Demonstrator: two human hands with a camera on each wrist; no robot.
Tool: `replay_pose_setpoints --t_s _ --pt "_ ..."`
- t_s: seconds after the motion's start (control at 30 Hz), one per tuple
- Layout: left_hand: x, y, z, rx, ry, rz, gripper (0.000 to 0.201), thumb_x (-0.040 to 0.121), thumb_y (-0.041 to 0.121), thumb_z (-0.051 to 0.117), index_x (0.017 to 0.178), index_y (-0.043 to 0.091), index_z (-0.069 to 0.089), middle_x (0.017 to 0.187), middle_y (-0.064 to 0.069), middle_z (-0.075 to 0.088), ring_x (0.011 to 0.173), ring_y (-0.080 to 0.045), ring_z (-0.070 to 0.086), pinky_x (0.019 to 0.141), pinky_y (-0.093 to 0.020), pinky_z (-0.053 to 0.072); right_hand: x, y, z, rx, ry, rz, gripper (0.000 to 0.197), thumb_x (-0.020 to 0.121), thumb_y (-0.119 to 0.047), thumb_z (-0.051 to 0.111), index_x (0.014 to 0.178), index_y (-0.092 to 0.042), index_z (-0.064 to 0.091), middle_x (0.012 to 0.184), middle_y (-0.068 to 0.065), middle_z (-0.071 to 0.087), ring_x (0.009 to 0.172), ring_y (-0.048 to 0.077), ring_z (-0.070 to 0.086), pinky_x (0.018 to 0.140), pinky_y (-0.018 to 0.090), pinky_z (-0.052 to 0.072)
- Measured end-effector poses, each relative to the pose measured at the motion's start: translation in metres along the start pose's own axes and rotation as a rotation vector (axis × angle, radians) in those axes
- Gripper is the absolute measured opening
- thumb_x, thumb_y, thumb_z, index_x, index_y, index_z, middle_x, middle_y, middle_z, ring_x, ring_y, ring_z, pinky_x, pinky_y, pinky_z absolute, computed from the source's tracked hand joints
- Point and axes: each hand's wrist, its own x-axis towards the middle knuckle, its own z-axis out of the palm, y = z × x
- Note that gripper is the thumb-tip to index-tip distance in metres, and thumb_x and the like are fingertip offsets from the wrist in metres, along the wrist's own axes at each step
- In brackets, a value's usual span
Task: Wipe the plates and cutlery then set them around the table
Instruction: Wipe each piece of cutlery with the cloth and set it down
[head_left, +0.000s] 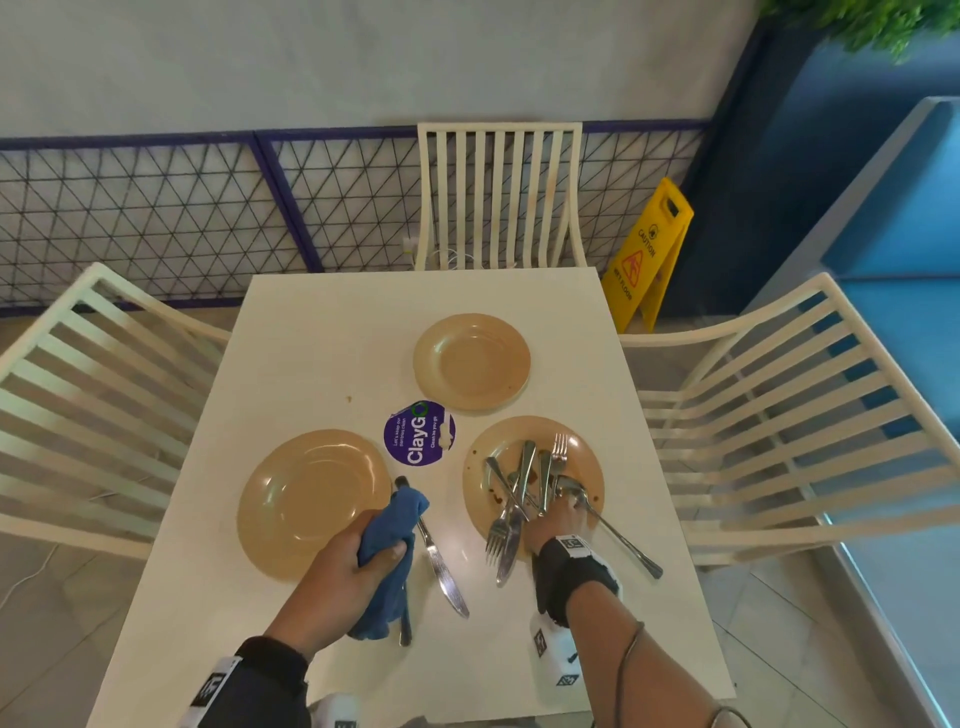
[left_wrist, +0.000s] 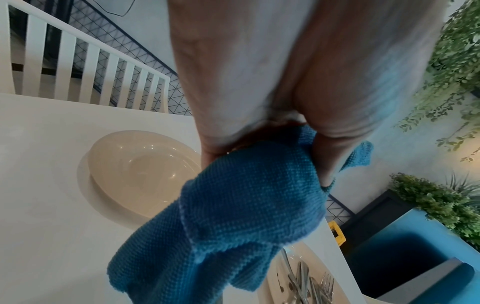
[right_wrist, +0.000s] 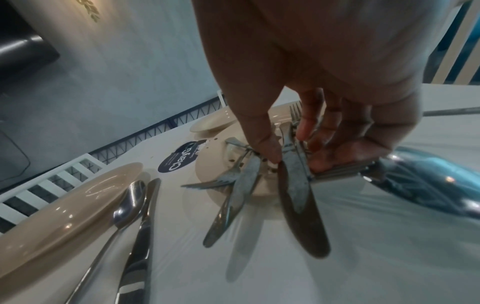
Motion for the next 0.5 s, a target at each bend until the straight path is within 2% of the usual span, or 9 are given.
replay_pose_setpoints --t_s 0.23,0.37,0.5 --pt "0.001 -0.010 -0.019 -0.033 -0.019 0.003 0.017 0.099 0.023 0.061 0.115 0.028 0.061 0.099 0.006 0.073 0.093 -0.006 0.070 0.083 -0.025 0.050 -0.007 -0.006 0.003 -0.031 0.005 0.031 0.047 0.088 -0.022 0.066 0.132 -0.009 0.052 0.125 0.012 0.060 0.112 0.029 0.061 0.092 0.038 0.054" --pt "0.004 -0.014 -0.027 -0.033 -0.044 0.005 0.017 0.100 0.022 0.060 0.115 0.031 0.061 0.098 0.009 0.073 0.092 -0.003 0.069 0.083 -0.024 0.049 -0.005 -0.010 0.005 -0.008 -0.023 0.060 0.022 0.088 -0.016 0.067 0.108 -0.006 0.067 0.104 0.010 0.068 0.095 0.026 0.066 0.081 0.034 0.057" --pt "0.009 -0.009 -0.029 -0.056 -0.057 0.016 0.015 0.101 0.022 0.059 0.114 0.030 0.061 0.098 0.009 0.073 0.091 -0.001 0.069 0.081 -0.022 0.048 -0.004 -0.006 0.003 -0.039 -0.040 0.017 0.010 0.090 -0.013 0.062 0.094 -0.007 0.068 0.094 0.010 0.069 0.087 0.025 0.067 0.074 0.033 0.057"
